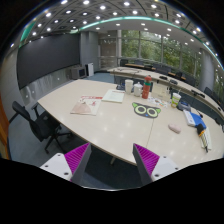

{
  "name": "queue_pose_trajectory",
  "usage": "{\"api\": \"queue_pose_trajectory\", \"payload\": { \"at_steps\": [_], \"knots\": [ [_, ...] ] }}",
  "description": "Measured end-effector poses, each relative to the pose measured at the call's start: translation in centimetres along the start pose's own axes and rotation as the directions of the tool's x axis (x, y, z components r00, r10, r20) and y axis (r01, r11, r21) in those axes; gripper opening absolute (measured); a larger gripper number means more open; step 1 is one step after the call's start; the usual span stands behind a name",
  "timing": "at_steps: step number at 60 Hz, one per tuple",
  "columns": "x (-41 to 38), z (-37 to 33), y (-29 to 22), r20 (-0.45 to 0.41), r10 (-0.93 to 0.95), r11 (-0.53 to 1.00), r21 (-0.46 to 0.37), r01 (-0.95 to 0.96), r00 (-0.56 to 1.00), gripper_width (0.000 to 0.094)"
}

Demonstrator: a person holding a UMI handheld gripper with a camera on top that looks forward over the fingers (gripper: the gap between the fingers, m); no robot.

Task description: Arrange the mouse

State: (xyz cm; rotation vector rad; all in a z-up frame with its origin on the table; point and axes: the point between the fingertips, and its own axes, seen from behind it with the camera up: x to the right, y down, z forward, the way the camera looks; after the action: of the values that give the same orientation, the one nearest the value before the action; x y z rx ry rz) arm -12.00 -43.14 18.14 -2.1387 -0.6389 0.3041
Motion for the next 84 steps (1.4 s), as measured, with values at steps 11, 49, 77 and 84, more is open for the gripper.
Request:
{"api": "queue_pose_trajectory", "payload": {
  "at_steps": [11,49,77,84],
  "knots": [
    [13.8,4.4,4.4,-0.157,0.047,0.998,-0.030,-0.052,0.987,0.0851],
    [44.2,24.6,5.7,-0.372,0.186,0.975,-0.046,-0.218,0.910,0.0848],
    [48.6,31.2,1.3,-0.350,0.223,0.969,-0.019,-0.244,0.910,0.0750],
    [48.9,32.1,0.9,-0.349,0.239,0.966,-0.014,-0.260,0.906,0.0528]
  ]
}}
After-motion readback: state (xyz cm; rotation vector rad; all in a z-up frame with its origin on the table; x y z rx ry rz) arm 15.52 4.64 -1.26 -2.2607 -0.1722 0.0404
